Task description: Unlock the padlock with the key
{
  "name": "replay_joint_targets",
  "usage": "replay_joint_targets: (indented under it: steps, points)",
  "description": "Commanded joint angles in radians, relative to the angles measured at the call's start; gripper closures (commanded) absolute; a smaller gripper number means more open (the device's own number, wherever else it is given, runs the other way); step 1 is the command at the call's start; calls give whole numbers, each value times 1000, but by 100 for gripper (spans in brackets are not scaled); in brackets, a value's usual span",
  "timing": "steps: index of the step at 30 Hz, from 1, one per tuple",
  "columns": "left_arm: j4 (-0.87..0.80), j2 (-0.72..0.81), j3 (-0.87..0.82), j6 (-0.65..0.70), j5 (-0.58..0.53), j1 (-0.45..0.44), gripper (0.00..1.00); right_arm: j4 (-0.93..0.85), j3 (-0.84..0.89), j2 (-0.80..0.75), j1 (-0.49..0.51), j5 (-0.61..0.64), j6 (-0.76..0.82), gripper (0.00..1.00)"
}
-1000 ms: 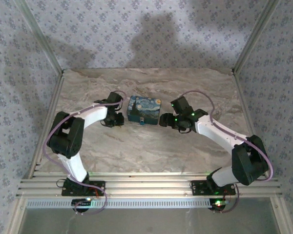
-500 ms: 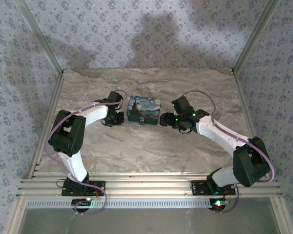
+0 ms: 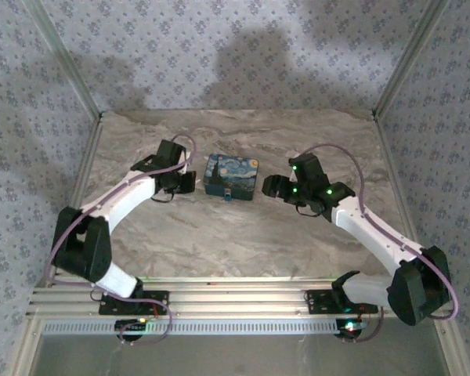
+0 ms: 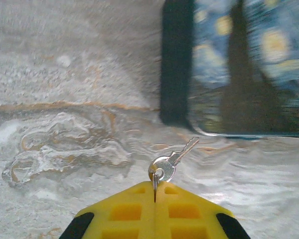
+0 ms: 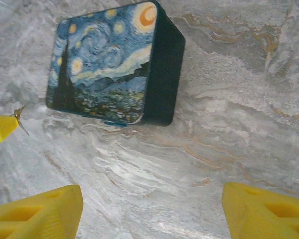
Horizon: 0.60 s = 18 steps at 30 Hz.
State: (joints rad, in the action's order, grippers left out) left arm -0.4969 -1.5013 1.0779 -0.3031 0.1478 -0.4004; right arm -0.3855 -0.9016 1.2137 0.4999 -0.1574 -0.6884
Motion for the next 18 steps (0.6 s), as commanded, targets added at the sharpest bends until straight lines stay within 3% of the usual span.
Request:
replay_joint_targets:
  steps: [1, 7, 12, 18]
  points:
    - [-9, 84, 4, 47, 76, -39, 100, 56, 15, -46, -5, -74, -43, 25]
    - [36, 174, 23, 3, 60, -158, 100, 254, 65, -125, 22, -166, -123, 32]
    - [98, 226, 15, -50, 9, -285, 100, 312, 66, -165, 86, -160, -113, 41]
    - [182, 297, -30, -134, -7, -348, 100, 356, 66, -173, 110, -159, -121, 40]
